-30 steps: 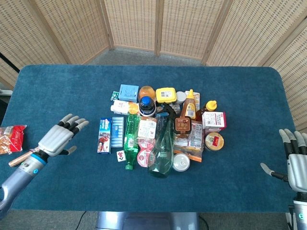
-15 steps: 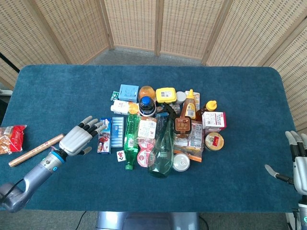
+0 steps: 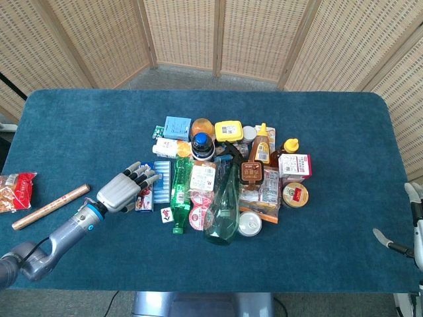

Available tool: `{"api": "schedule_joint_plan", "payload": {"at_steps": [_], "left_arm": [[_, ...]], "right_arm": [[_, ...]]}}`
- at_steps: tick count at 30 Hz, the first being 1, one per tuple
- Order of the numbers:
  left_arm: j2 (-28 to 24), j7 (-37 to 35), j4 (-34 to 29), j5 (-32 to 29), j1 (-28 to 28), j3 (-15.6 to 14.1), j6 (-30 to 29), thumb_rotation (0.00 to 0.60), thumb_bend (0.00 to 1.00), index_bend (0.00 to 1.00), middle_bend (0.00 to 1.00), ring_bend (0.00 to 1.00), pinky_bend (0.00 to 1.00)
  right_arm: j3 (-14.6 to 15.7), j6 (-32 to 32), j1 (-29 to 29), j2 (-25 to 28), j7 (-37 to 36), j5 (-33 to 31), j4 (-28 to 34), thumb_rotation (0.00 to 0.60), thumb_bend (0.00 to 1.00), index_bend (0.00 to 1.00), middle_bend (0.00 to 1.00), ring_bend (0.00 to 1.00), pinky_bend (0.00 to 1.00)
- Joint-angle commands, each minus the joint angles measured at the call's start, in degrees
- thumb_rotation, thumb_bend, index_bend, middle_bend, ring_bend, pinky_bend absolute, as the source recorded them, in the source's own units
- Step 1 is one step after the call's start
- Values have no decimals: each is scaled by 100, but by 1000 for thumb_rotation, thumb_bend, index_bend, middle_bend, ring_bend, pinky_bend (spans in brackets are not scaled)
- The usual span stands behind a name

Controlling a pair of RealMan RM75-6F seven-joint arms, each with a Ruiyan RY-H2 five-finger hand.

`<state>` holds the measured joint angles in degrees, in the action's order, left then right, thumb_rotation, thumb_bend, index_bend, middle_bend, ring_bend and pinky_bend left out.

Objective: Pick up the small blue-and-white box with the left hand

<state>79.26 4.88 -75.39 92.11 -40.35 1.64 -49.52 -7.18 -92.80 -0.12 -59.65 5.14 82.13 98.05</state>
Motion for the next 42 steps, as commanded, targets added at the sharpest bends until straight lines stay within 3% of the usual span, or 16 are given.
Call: {"api": "schedule_joint_plan", "payload": {"at_steps": [1,9,11,12,15,16,20,23,26,34,42], "left_arm": [[77,-18,48,-67,-135,-1,168,600,345,0,0,0,0],[148,-31,3,-209,-393,13,455,600,346,2,0,0,0],[134,-69,-27,-194,-396,10,369,600,345,74,47,21,0],[121,-91,-43,-190,-391,3,332,600,345,154,108,63,0],[61,-188,-89,-182,-354,-29,208,600,344,412,354,314,16],[36,-205,-105,-183,-344,-42,183,600,345,493,443,415,74],[-83,-253,-207,-207,-281,-107,83,600,346,657,655,636,321],[-152,-319,-284,-281,-218,-122,9,600,346,695,721,723,430],[-224,-392,-357,-414,-139,-92,-83,600,346,709,758,767,478],[-658,-924,-756,-745,96,152,-516,600,347,719,752,780,493],[-1476,-1509,-1477,-919,277,628,-1140,600,346,712,743,779,495]], "right_arm": [[5,-25,26,12,-20,8,-13,453,0,0,108,0,0],[-5,-99,76,3,-86,46,-82,456,0,0,108,0,0],[-10,-105,81,-7,-104,52,-102,459,0,0,108,0,0],[-13,-107,81,-12,-113,53,-112,457,0,0,108,0,0],[-26,-92,71,-22,-126,56,-135,461,0,0,108,0,0],[-28,-86,67,-25,-130,58,-137,460,0,0,108,0,0],[-41,-53,45,-48,-138,64,-153,459,0,0,109,0,0],[-49,-33,29,-58,-143,72,-163,458,0,0,109,0,0],[-65,-29,16,-73,-153,77,-164,459,0,0,109,0,0],[-66,31,-9,-130,-217,75,-234,460,0,0,109,0,0],[-60,76,-37,-236,-323,94,-340,460,0,0,111,0,0]]}}
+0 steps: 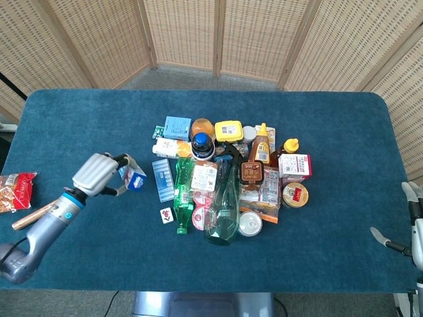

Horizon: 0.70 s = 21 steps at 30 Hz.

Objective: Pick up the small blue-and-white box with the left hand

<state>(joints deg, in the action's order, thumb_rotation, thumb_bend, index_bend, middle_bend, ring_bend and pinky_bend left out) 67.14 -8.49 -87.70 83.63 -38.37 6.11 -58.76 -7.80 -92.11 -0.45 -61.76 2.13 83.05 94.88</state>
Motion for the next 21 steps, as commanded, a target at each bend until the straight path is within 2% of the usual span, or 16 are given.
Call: {"api": "schedule_joint_plan", "payload": {"at_steps": [1,12,21], "left_arm": [[-348,-216,-325,-90,99,236,-284,600,346,711,742,780,496],[-1271,-891,-1096,-309,295,889,-914,600,347,702,719,770,498],[-1546,-1036,-1311,-264,422,985,-1076,600,345,711,717,767,497]], "right_arm": [[2,11,-6,-38,-37,1,-40,459,0,0,111,0,0],[5,29,-14,-114,-121,15,-128,459,0,0,110,0,0],[-13,103,-81,-147,-52,28,-90,459,0,0,111,0,0]]}}
